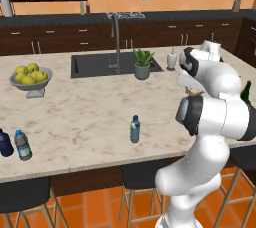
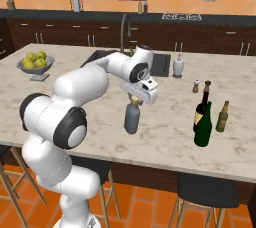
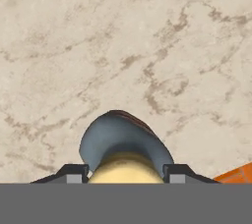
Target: Move the plastic bottles in the middle to the plastics group, and the glass bottles in the middle to the glass group.
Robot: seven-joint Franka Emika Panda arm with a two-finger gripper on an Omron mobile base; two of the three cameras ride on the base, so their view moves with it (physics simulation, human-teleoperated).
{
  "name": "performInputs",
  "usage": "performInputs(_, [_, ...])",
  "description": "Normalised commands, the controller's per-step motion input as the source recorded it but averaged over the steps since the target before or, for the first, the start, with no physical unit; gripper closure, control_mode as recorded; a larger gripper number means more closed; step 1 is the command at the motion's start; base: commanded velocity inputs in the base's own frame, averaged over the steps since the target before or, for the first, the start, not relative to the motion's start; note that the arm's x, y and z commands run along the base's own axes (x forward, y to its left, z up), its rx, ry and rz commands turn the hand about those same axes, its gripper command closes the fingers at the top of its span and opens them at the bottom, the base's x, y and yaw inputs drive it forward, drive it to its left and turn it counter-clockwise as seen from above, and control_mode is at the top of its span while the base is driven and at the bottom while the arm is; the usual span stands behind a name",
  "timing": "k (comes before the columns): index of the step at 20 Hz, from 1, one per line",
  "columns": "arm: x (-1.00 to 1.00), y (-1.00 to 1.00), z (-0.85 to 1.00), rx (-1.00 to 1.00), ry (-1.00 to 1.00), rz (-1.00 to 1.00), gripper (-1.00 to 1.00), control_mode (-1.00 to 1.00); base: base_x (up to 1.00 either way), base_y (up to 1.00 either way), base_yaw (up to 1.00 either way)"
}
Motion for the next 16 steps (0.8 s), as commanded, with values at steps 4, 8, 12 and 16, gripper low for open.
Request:
performInputs(4, [0.10, -0.44, 0.00, 0.00, -0.02, -0.21, 1.00, -1.00, 0.00, 0.00, 0.00])
performInputs(8, [0.09, -0.36, 0.00, -0.03, 0.00, -0.15, 1.00, -1.00, 0.00, 0.00, 0.00])
performInputs(12, [0.00, -0.36, 0.15, -0.02, 0.06, -0.15, 1.00, -1.00, 0.00, 0.00, 0.00])
performInputs(16, [0.00, -0.36, 0.05, 0.00, 0.06, -0.13, 1.00, -1.00, 0.00, 0.00, 0.00])
